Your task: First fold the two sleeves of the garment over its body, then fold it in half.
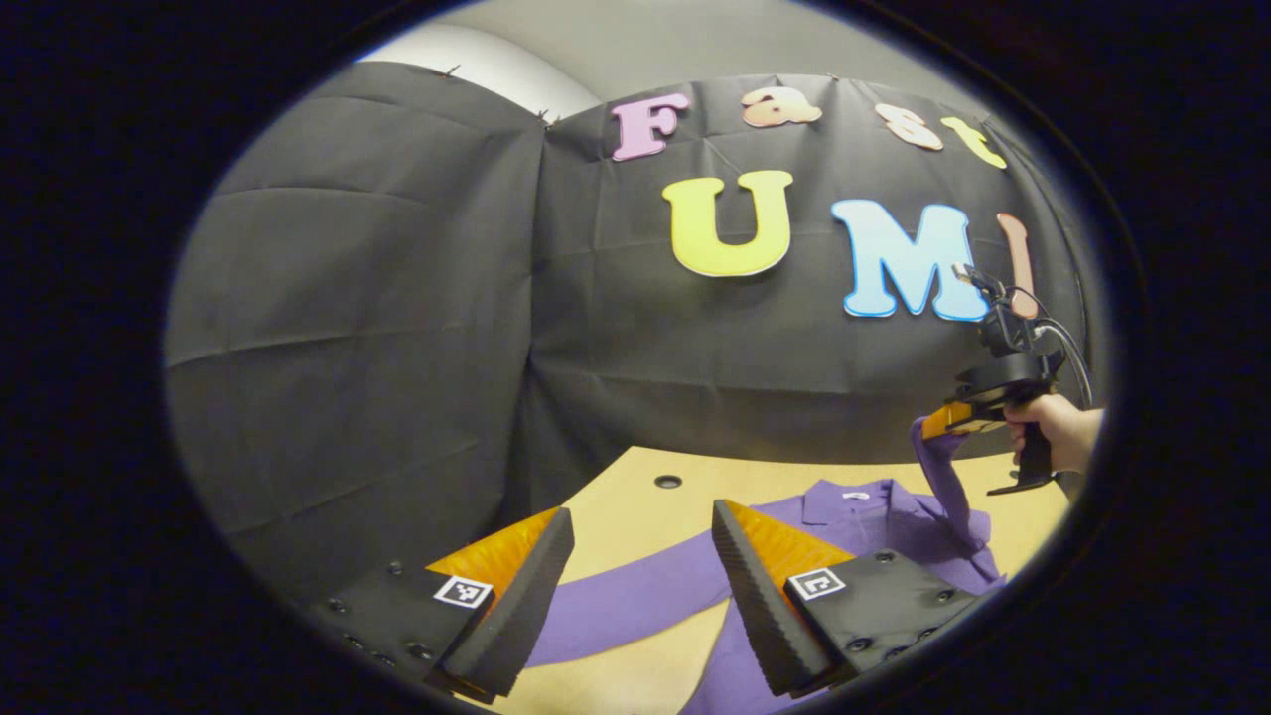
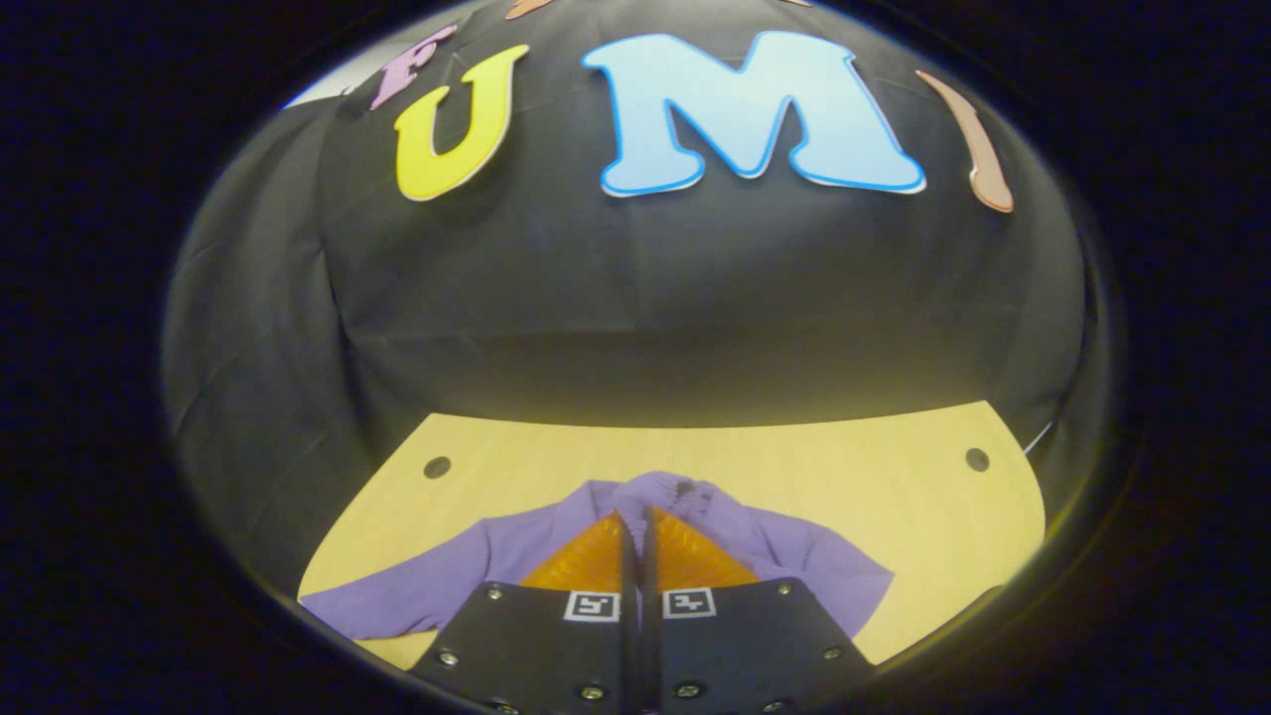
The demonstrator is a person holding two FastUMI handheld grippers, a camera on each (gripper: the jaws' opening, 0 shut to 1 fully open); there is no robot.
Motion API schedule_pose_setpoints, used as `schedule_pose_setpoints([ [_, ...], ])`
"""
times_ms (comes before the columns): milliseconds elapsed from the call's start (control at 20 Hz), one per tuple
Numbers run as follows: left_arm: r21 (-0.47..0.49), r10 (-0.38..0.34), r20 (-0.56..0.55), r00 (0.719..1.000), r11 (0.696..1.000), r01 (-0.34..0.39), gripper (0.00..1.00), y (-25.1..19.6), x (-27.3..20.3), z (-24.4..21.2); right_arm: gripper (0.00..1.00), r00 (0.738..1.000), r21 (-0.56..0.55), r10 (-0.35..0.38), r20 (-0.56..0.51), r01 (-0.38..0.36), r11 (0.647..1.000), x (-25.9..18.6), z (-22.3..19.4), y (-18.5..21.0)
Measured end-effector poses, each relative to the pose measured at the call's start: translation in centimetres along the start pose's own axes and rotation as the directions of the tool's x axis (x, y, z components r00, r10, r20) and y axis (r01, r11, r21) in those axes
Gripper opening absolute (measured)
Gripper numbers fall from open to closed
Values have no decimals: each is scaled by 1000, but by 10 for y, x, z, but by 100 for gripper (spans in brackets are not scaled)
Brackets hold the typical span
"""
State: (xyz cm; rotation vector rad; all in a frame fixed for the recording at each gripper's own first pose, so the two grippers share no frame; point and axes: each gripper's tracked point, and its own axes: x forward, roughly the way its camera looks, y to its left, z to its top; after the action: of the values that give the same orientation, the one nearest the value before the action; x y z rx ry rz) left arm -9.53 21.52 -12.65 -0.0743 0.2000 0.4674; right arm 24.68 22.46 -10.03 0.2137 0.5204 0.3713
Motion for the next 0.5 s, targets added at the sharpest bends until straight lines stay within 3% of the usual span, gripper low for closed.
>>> schedule_pose_setpoints([
  [300,3,93,-20,995,996,-93,96,48,-14,-11,1,992,-89,81,-97,-89,992,38,-45,73],
  [500,4,130,-18,991,991,-130,93,71,-21,-12,2,989,-149,62,-138,-83,985,53,-69,91],
])
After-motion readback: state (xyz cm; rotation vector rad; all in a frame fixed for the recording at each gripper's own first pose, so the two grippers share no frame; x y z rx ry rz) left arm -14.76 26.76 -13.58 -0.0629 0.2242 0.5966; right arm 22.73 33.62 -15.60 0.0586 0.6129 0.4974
